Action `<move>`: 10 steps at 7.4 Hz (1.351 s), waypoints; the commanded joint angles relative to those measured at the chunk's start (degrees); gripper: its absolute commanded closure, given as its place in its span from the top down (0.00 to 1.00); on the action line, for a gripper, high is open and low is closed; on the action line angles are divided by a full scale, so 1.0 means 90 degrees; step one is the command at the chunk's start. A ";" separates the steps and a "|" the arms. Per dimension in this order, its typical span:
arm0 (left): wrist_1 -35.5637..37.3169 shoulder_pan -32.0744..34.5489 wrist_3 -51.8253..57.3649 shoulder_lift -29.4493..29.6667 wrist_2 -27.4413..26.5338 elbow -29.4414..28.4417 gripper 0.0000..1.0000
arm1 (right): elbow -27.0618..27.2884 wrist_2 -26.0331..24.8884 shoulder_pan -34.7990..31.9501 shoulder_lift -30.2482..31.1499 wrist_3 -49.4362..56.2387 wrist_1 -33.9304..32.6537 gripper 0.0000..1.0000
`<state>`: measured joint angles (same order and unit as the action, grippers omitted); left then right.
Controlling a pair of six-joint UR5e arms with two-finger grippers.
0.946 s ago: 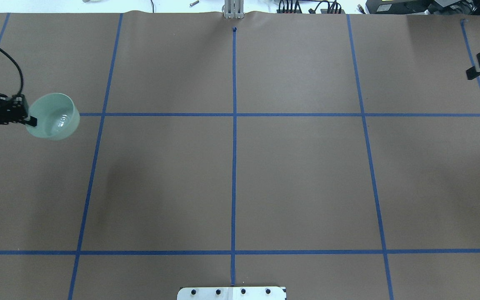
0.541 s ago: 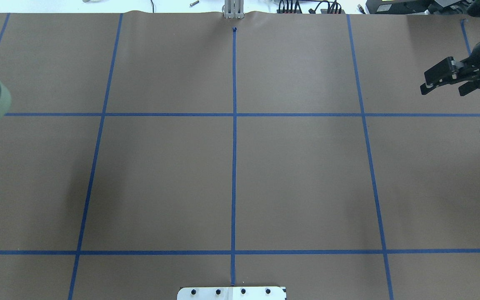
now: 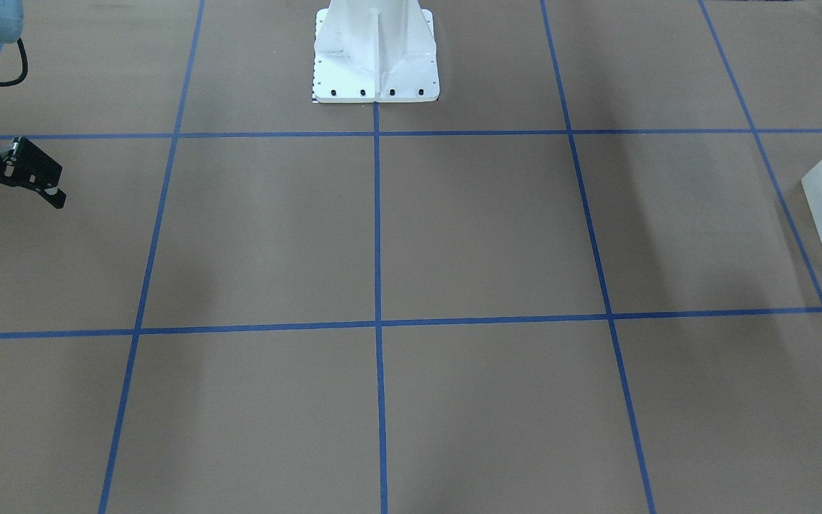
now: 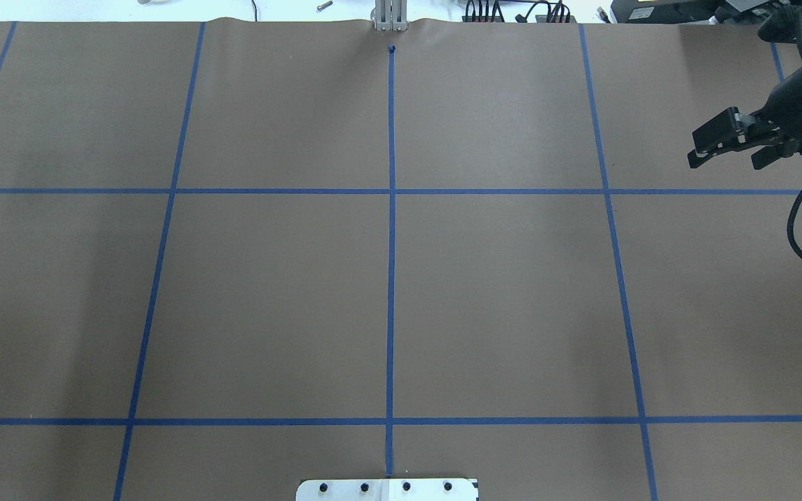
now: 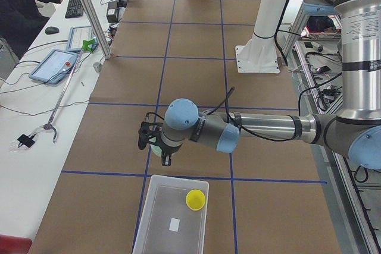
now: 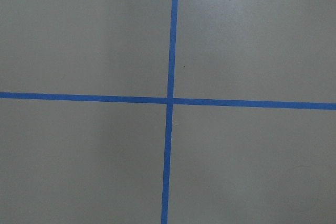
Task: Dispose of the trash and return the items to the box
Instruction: 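Lower the green bowl into the clear bin and release it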
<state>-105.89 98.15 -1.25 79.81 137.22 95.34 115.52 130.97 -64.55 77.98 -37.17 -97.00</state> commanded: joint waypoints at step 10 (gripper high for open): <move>-0.2519 0.0706 0.0758 0.1992 -0.0051 -0.5895 0.00 | -0.0052 -0.0031 0.0004 0.0017 -0.0001 -0.0003 1.00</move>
<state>-125.28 104.51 8.05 97.72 136.69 44.32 115.05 130.68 -64.51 78.06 -37.18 -97.03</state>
